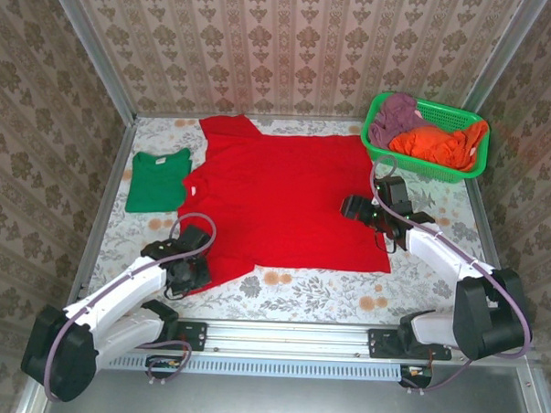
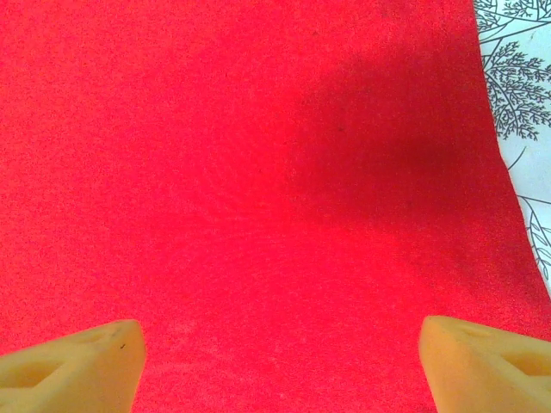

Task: Fold and stack the t-shirts

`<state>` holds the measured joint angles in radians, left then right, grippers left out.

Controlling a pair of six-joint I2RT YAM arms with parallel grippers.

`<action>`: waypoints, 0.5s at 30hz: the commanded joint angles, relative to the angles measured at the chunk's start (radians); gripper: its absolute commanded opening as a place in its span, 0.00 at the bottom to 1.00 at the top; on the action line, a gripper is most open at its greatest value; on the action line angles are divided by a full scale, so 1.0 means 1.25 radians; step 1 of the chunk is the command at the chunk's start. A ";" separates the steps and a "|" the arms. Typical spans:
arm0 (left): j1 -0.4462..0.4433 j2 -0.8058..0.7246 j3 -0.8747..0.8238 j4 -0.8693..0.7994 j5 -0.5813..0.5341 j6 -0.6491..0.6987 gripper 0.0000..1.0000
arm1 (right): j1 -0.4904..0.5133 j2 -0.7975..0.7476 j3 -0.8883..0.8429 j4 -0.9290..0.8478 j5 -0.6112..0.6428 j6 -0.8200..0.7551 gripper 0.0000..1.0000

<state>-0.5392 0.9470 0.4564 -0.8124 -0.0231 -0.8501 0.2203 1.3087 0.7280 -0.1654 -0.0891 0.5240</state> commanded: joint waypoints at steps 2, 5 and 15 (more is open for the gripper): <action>-0.007 -0.014 0.005 -0.032 -0.007 -0.008 0.00 | -0.003 -0.020 -0.009 -0.010 0.016 0.005 0.84; -0.011 -0.030 0.038 -0.079 -0.038 -0.014 0.00 | -0.003 -0.018 -0.012 -0.007 0.016 0.005 0.84; -0.013 -0.085 0.100 -0.102 -0.016 -0.080 0.00 | -0.006 -0.050 -0.018 -0.080 0.060 0.018 0.84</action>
<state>-0.5495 0.8658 0.5388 -0.8986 -0.0593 -0.8928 0.2195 1.3018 0.7258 -0.1814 -0.0742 0.5282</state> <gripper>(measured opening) 0.052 0.838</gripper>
